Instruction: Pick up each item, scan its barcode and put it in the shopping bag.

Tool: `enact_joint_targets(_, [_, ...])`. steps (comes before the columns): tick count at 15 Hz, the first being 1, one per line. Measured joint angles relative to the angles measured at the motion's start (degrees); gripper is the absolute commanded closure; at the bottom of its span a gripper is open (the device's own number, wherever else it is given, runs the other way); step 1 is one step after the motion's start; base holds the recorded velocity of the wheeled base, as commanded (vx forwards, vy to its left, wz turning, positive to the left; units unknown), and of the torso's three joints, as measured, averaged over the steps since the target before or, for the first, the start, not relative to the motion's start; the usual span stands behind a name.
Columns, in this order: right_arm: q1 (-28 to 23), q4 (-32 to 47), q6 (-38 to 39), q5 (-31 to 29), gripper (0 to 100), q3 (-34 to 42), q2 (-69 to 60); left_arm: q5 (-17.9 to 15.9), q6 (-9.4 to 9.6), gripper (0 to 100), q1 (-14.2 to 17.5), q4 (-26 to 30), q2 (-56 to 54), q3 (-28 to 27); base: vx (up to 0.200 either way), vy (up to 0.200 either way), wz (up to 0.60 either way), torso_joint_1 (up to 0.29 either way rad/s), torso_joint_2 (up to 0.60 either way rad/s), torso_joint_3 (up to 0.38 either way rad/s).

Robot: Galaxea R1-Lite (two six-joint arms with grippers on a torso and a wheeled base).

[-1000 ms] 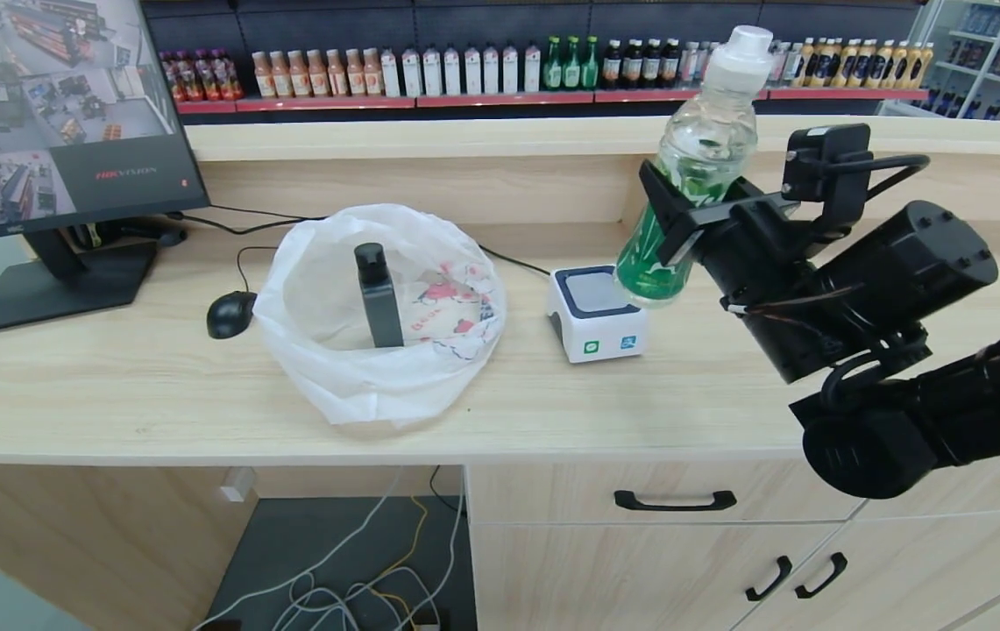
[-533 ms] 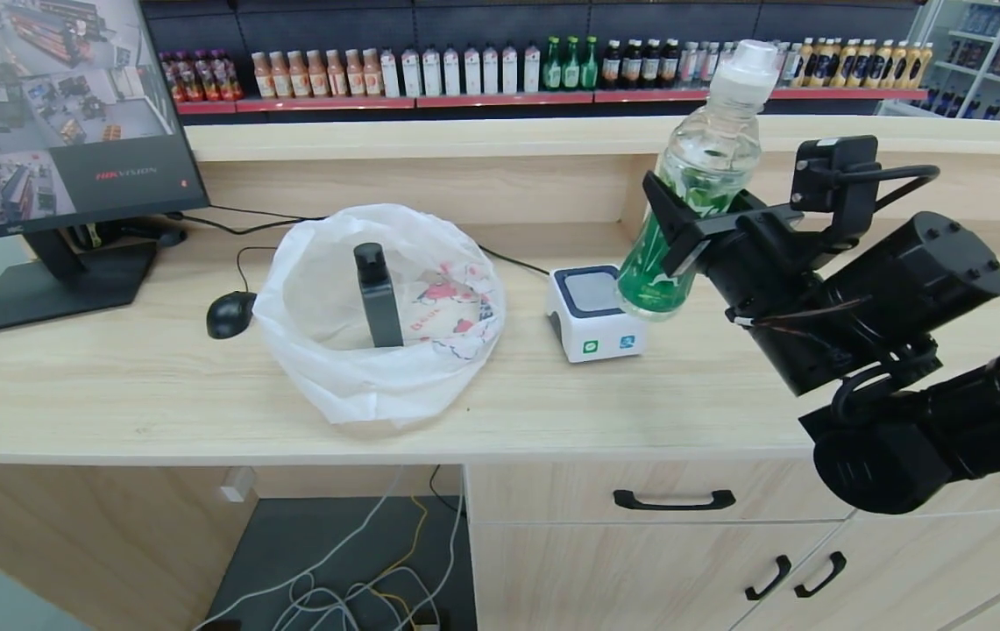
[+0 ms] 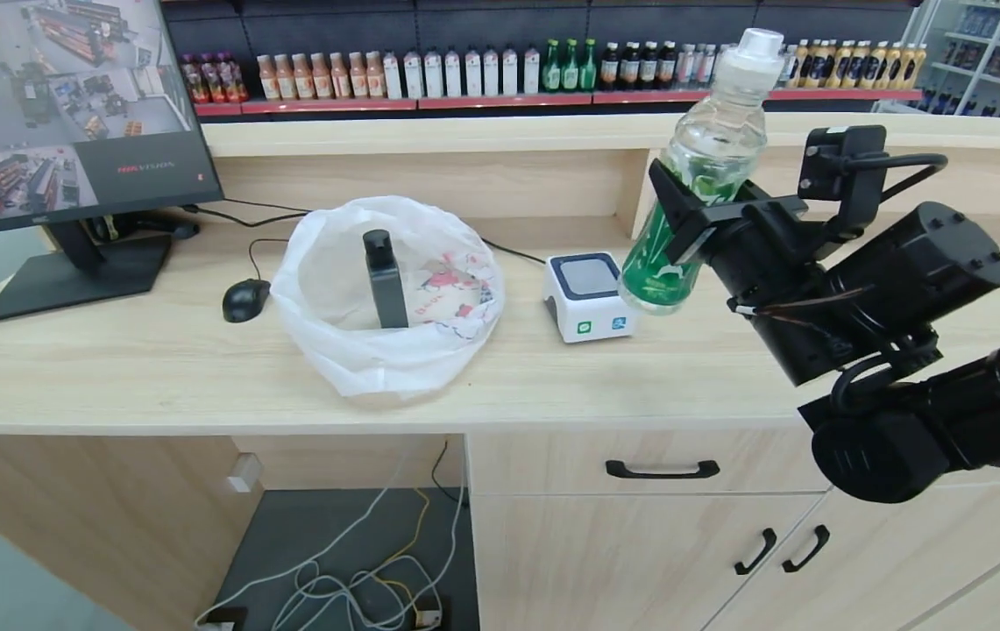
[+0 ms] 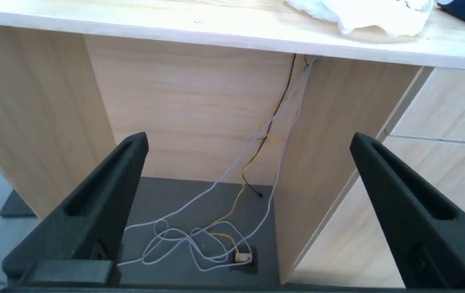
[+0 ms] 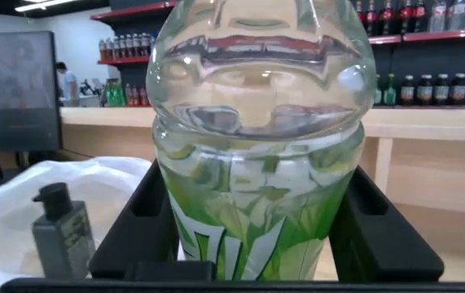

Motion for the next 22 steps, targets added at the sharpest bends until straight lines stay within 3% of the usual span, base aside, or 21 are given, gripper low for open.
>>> enact_joint_targets(11, [-0.06, -0.24, 0.0, 0.13, 100, -0.44, -1.6, 0.0, -0.04, 0, -0.05, 0.0, 0.0, 0.0, 0.0, 0.2, 0.0, 0.004, 0.0, 0.003])
enact_joint_targets(22, [1.24, -0.33, -0.15, 0.02, 100, -1.24, -1.37, 0.01, 0.13, 0, 0.0, 0.0, 0.0, 0.0, 0.0, 0.0, 0.0, 0.0, 0.0, 0.0])
